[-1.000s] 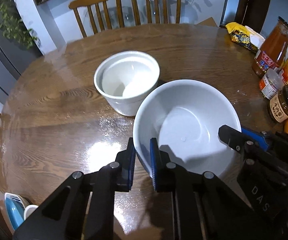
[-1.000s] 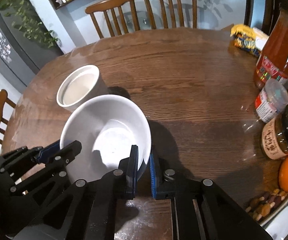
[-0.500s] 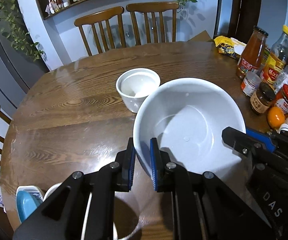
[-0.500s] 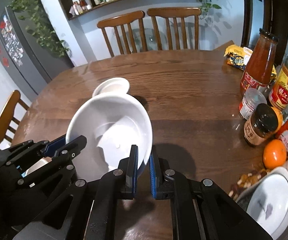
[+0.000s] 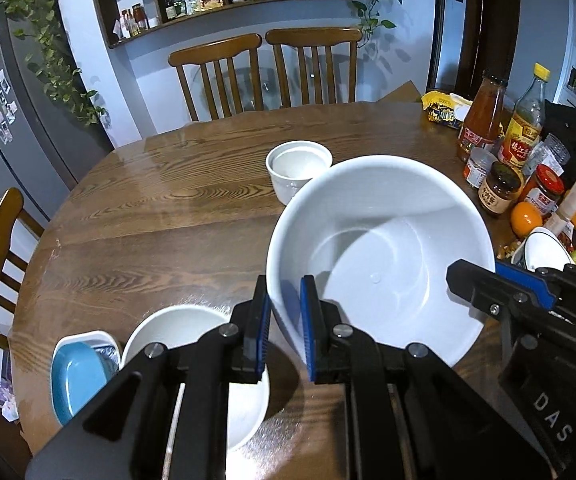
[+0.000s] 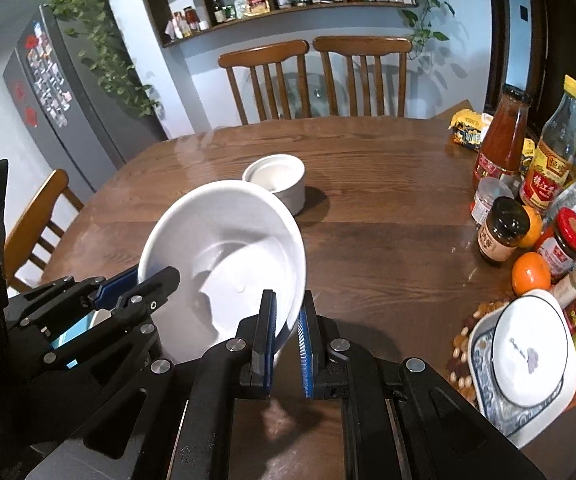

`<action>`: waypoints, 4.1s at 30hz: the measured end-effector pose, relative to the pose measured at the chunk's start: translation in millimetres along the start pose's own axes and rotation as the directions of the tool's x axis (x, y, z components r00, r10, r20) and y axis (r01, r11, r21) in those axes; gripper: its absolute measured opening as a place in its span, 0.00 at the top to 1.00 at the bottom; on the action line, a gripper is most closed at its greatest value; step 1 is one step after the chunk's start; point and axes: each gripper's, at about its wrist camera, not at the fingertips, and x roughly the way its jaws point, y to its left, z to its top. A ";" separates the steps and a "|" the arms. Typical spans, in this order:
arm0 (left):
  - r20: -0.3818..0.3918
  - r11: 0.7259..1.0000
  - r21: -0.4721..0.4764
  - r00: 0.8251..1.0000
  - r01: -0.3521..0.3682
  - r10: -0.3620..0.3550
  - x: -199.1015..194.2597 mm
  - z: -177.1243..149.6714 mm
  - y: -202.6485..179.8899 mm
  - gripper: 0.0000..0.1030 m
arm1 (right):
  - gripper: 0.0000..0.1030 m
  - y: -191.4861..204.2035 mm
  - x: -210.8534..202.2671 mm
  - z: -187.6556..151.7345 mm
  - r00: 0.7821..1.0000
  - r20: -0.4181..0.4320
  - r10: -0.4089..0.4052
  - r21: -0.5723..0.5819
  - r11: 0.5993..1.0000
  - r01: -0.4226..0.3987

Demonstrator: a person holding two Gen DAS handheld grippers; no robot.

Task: Organize plates and bowls
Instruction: 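Carry the medium bowl over the large white bowl and lower it inside, then settle the medium white bowl into the large bowl and open the left gripper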

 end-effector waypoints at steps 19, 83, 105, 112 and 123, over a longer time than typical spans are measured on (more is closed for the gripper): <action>-0.022 0.993 -0.089 0.997 -0.072 0.070 -22.0 -41.8 60.7 0.87 | 0.89 67.0 0.4 -21.2 0.996 -0.040 0.085 -0.103 0.991 -0.089; -0.262 0.999 0.010 0.964 -0.053 0.054 51.3 -71.1 108.5 0.83 | 0.88 118.7 88.9 -46.0 0.955 -0.291 0.047 -0.051 0.997 -0.065; -0.266 0.999 -0.003 0.963 -0.044 0.042 51.0 -70.6 112.7 0.80 | 0.87 122.3 87.5 -46.6 0.958 -0.285 0.025 -0.070 0.996 -0.047; -0.266 0.999 -0.002 0.963 -0.045 0.042 50.8 -70.6 112.8 0.80 | 0.87 122.6 86.3 -46.9 0.959 -0.283 0.026 -0.070 0.996 -0.047; -0.265 0.999 -0.002 0.963 -0.044 0.041 50.7 -70.8 113.4 0.80 | 0.87 122.3 86.1 -46.7 0.959 -0.283 0.026 -0.069 0.996 -0.047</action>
